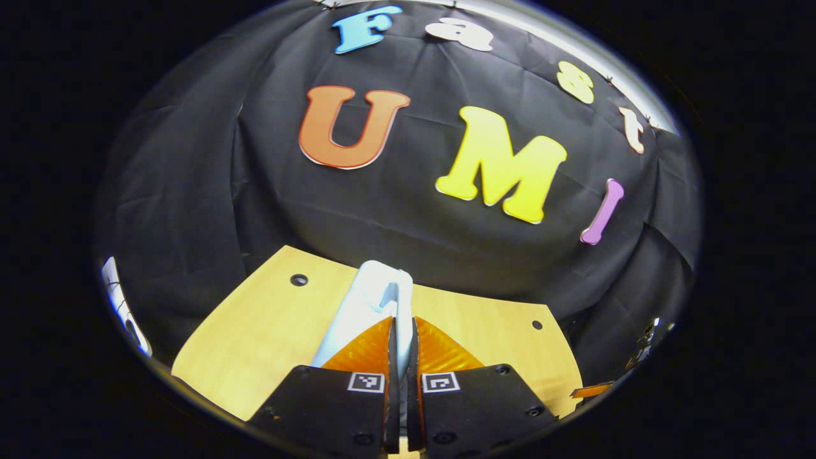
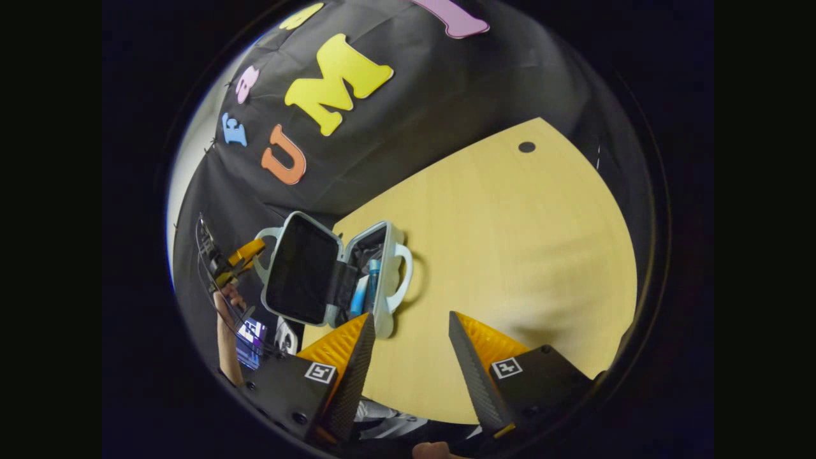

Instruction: First open the suitcase, pack the skin care products into it, and then close the suitcase.

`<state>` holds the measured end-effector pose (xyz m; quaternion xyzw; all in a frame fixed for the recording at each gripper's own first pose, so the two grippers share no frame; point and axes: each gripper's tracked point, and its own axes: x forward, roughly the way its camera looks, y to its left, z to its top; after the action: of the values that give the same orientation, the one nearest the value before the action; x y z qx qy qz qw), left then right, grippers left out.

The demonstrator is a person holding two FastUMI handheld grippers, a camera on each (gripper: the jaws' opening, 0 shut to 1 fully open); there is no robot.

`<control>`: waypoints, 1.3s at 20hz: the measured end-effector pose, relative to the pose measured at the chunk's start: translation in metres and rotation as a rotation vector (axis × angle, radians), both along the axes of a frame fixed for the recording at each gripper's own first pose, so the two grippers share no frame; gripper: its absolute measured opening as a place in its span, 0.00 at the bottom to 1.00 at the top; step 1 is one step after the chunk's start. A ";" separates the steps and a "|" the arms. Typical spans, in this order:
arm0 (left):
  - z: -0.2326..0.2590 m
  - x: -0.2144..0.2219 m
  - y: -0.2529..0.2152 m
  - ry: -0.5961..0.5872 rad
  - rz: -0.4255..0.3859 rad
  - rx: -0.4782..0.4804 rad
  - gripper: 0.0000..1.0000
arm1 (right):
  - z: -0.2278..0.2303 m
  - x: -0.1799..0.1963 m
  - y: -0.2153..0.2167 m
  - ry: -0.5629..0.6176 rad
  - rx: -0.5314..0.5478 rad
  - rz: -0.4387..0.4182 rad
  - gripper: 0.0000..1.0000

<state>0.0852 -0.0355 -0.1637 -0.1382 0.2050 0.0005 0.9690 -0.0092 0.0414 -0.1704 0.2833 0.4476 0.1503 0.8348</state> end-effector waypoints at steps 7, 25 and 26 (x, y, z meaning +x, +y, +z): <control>-0.075 0.002 -0.142 0.040 -0.081 0.004 0.07 | -0.016 -0.026 -0.053 -0.021 -0.121 -0.001 0.70; -0.217 0.015 -0.235 0.134 -0.202 0.043 0.09 | -0.030 -0.077 -0.081 0.026 -0.284 -0.041 0.70; -0.219 0.015 -0.238 0.134 -0.209 0.054 0.10 | -0.029 -0.077 -0.077 0.019 -0.286 -0.036 0.71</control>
<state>0.1000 -0.2733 -0.3824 -0.0896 0.2825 -0.0856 0.9512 -0.0861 -0.0359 -0.1995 0.1706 0.4671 0.0674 0.8650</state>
